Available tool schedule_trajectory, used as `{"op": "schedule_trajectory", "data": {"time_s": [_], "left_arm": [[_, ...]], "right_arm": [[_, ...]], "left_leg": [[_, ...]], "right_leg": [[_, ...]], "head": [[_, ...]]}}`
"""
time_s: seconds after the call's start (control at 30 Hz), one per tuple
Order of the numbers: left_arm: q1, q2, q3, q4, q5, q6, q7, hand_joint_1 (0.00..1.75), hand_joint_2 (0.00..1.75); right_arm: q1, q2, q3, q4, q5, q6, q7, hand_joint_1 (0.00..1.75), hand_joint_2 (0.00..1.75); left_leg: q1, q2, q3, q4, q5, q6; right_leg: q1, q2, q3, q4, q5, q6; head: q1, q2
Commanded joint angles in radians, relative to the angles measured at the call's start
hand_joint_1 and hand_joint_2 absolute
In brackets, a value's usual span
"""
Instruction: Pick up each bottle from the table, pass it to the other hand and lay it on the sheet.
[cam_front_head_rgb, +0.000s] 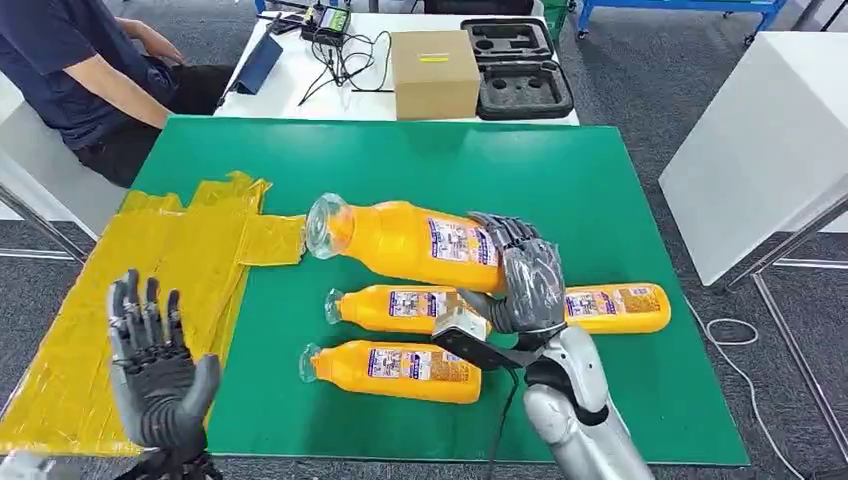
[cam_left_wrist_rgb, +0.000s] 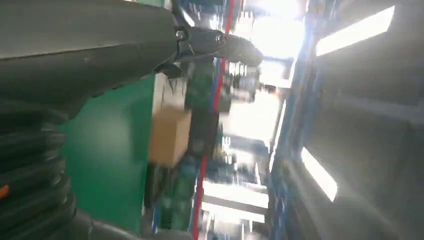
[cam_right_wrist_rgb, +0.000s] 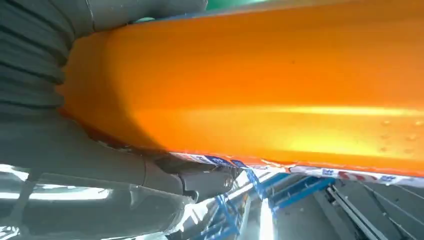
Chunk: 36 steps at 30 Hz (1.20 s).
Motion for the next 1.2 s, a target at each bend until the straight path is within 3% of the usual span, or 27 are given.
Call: {"op": "schedule_trajectory", "data": {"time_s": [0.03,0.4,0.6,0.77,0.93,1.2], "left_arm": [[-0.132,0.074,-0.154,0.174,0.02,-0.031,0.016,0.0,1.75],[-0.319,-0.025,-0.205,0.348,0.042,-0.112,0.07,0.0,1.75],[-0.32,-0.025,-0.201,0.356,0.066,-0.125,0.078,0.0,1.75],[-0.388,-0.038,-0.196,0.493,0.175,-0.171,0.073,0.0,1.75],[-0.411,-0.044,-0.2,0.523,0.204,-0.192,0.069,0.0,1.75],[-0.463,-0.045,-0.146,0.561,0.251,-0.21,0.092,0.0,1.75]], "right_arm": [[0.022,0.025,-0.059,-0.029,0.011,-0.001,0.0,1.73,1.75],[-0.076,0.044,0.025,0.1,0.011,-0.103,0.023,1.71,1.75],[-0.075,0.041,0.018,0.085,0.003,-0.103,0.021,1.69,1.75],[-0.134,0.059,0.055,0.11,0.001,-0.099,0.001,1.57,1.75],[-0.171,0.075,0.093,0.125,0.032,-0.096,0.032,1.57,1.75],[-0.201,0.121,0.258,0.289,0.091,-0.133,0.066,1.57,1.75]], "left_leg": [[-0.001,-0.001,0.001,-0.001,0.0,-0.002],[-0.001,0.001,0.001,-0.001,0.001,-0.001],[-0.001,0.001,0.002,-0.001,0.0,0.0],[-0.002,0.001,-0.001,0.0,0.001,0.0],[-0.001,0.003,-0.001,0.001,0.001,-0.001],[-0.001,0.004,0.0,0.0,0.001,0.0]], "right_leg": [[0.0,-0.002,0.002,-0.001,0.0,-0.001],[-0.001,0.0,0.001,-0.002,0.001,0.0],[-0.001,0.0,0.002,-0.002,0.0,0.0],[-0.002,0.0,-0.001,-0.001,0.001,0.0],[-0.001,0.001,-0.001,0.0,0.001,-0.001],[-0.001,0.003,-0.001,-0.001,0.001,0.0]], "head": [[0.0,0.0],[0.0,0.0],[0.0,0.0],[-0.001,0.0],[-0.001,0.0],[-0.001,0.0]]}}
